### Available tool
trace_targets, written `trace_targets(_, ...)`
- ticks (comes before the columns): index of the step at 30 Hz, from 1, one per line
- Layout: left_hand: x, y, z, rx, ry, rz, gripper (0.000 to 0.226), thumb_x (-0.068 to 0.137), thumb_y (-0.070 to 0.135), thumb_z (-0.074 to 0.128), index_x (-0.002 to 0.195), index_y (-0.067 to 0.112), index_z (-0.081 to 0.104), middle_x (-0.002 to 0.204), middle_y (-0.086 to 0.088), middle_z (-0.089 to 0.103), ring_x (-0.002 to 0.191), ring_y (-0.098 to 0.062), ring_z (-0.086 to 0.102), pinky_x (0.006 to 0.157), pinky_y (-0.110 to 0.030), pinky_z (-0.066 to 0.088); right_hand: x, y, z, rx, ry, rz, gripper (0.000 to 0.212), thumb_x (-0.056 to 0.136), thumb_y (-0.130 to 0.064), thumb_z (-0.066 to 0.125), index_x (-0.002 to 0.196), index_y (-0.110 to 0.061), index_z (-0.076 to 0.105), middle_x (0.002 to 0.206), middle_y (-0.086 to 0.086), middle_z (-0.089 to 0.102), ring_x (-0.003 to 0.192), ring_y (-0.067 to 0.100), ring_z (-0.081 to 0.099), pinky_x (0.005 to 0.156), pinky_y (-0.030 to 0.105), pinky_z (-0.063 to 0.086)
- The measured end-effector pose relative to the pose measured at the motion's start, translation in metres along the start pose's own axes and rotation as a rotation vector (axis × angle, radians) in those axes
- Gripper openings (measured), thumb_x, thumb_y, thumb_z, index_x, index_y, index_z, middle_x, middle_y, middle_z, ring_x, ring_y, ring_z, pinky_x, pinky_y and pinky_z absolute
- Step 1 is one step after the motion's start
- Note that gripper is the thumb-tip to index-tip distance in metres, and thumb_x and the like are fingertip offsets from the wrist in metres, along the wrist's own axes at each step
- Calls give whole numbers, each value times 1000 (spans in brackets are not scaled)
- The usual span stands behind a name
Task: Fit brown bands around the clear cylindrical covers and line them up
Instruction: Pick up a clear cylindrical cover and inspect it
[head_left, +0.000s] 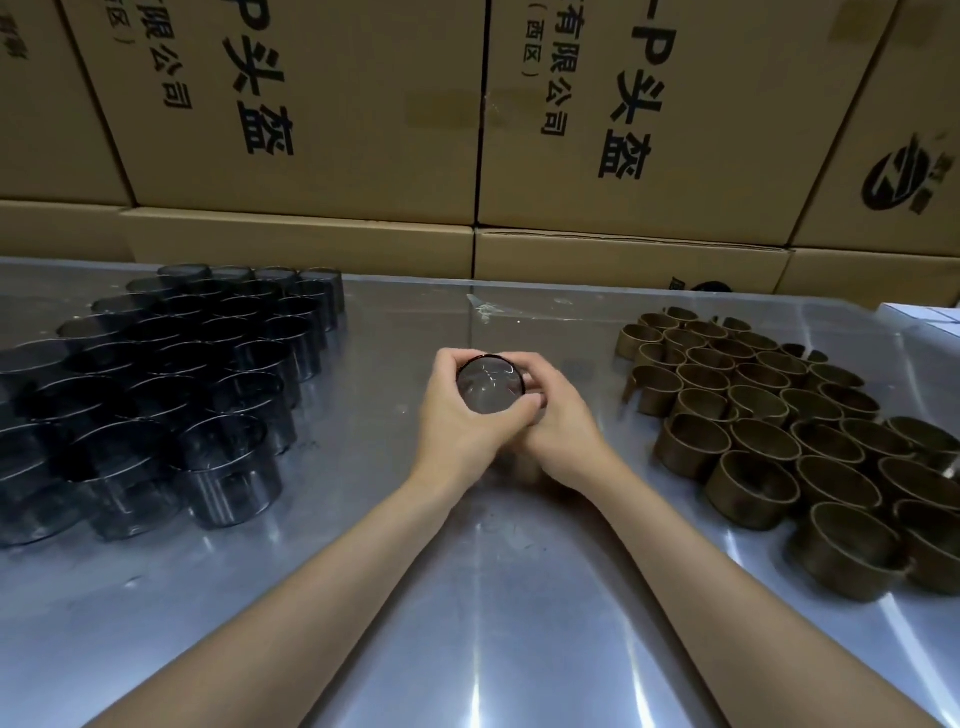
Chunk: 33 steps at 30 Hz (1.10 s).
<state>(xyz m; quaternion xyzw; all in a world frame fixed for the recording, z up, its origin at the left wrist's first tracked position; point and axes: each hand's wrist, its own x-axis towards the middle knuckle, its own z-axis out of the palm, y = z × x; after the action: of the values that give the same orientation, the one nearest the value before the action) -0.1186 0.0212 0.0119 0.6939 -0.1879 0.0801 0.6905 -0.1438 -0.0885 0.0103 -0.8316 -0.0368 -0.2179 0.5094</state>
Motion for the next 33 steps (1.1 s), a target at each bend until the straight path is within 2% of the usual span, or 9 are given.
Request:
trace_targets(5,9,-3,-13,-126,-190,-8,61,66,-2,85,116,19,58,105,7,67,89,10,63,77,-8,47,1,0,-7,126,27,54,62,58,-4,82,109,-30,59,111,14,65,78,5,63,73,19,53)
trace_targets(8,16,-5,-24,-222,-303,-87,68,61,3,86,120,25,60,115,4,70,106,-3,65,87,-17,51,1,0,-11,171,12,91,63,68,10,80,115,-26,59,112,13,66,78,5,64,74,22,54)
trace_targets(13,25,-7,-40,-426,-436,-223,50,69,11,76,117,21,67,118,1,70,114,-13,62,99,-28,46,2,-3,-14,239,-16,139,67,63,4,85,121,-19,62,115,9,69,90,13,70,82,25,55)
trace_targets(16,26,-7,-42,-430,-390,-279,48,72,23,71,120,16,67,123,-4,68,119,-17,60,104,-31,42,2,-3,-15,231,-33,140,66,63,3,86,120,-22,63,110,2,70,92,10,70,83,23,54)
trace_targets(19,25,-2,-38,-430,-266,-311,48,70,35,72,111,10,71,109,-5,73,101,-14,68,88,-24,51,1,-3,-11,198,-47,123,68,62,4,86,119,-23,61,101,-5,68,85,1,68,77,14,50)
trace_targets(23,24,3,-33,-421,-150,-349,23,74,34,75,84,14,69,84,-2,73,76,-12,68,69,-21,55,0,-4,-6,158,-64,83,70,61,4,87,120,-21,60,112,7,68,96,18,69,87,27,55)
trace_targets(26,22,4,-27,-345,-63,-370,19,83,31,73,79,15,64,83,-6,69,75,-18,66,71,-29,54,0,-5,-3,135,-78,65,67,60,4,87,111,-31,60,109,6,70,99,21,69,90,31,55)
trace_targets(30,19,6,-26,-307,-122,-330,37,88,49,59,95,14,68,98,-7,73,88,-22,69,78,-35,53,0,-6,-4,162,-32,82,53,64,-6,88,105,-29,63,103,1,69,90,6,68,81,21,53)
trace_targets(33,15,7,-24,-221,-265,-202,52,86,55,58,120,16,65,117,-5,70,106,-15,66,94,-36,48,1,-10,-8,211,55,206,37,75,-21,81,108,-19,65,111,6,66,99,14,64,82,28,52)
